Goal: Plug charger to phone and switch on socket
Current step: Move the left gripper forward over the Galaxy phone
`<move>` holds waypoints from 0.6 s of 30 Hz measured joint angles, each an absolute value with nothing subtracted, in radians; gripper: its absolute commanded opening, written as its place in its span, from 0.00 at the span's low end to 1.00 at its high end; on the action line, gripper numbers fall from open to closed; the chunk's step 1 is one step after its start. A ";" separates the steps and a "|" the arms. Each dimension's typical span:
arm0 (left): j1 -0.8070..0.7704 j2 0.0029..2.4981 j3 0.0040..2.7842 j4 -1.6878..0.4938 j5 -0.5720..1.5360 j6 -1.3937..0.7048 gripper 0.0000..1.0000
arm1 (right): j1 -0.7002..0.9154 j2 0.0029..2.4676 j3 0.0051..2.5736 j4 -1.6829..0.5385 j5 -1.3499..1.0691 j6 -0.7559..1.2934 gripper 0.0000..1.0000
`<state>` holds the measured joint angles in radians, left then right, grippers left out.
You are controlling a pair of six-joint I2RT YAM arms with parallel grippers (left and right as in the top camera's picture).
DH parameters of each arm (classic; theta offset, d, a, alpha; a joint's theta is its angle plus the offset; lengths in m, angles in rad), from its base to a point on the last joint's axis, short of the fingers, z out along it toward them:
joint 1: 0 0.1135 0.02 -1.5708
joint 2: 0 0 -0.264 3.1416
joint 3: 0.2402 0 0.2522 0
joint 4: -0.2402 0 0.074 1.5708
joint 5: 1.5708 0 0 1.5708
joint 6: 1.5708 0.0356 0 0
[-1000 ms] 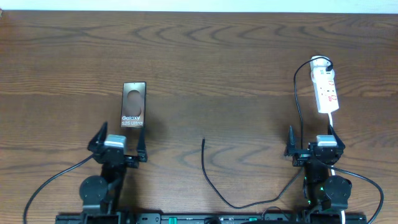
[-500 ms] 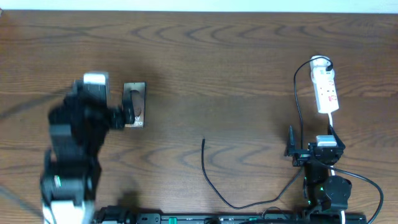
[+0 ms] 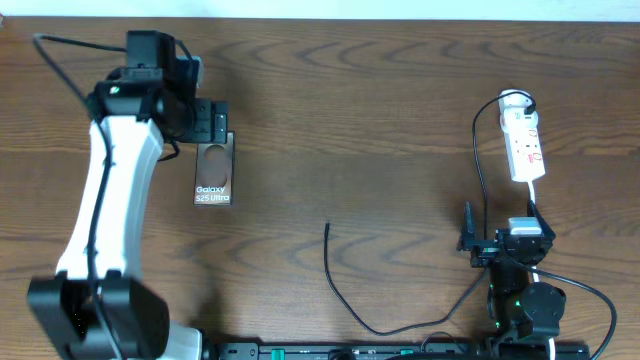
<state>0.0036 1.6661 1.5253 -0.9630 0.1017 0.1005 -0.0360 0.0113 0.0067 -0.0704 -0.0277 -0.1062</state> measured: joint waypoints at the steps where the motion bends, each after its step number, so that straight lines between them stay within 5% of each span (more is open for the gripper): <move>1: 0.004 1.695 1.525 -0.963 0.102 0.101 0.95 | -0.036 0.011 0.007 -0.070 -0.028 -0.106 0.99; 4: 0.004 1.741 1.525 -0.964 0.102 0.101 0.93 | -0.036 0.011 0.007 -0.070 -0.028 -0.106 0.99; 5: 0.004 1.753 1.525 -0.966 0.102 0.101 0.85 | -0.036 0.011 0.007 -0.070 -0.028 -0.106 0.99; 6: 0.004 1.760 1.525 -0.971 0.102 0.100 0.66 | -0.036 0.011 0.007 -0.070 -0.028 -0.106 0.99; 8: 0.004 1.773 1.525 -0.987 0.102 0.093 0.53 | -0.036 0.011 0.007 -0.070 -0.028 -0.106 0.99; 9: 0.004 1.774 1.525 -0.987 0.101 0.092 0.69 | -0.036 0.011 0.007 -0.070 -0.028 -0.106 0.99; 10: 0.004 1.775 1.525 -0.987 0.102 0.094 0.98 | -0.036 0.011 0.007 -0.070 -0.028 -0.106 0.99; 18: 0.004 1.775 1.525 -0.987 0.125 0.082 0.98 | -0.036 0.011 0.007 -0.070 -0.028 -0.106 0.99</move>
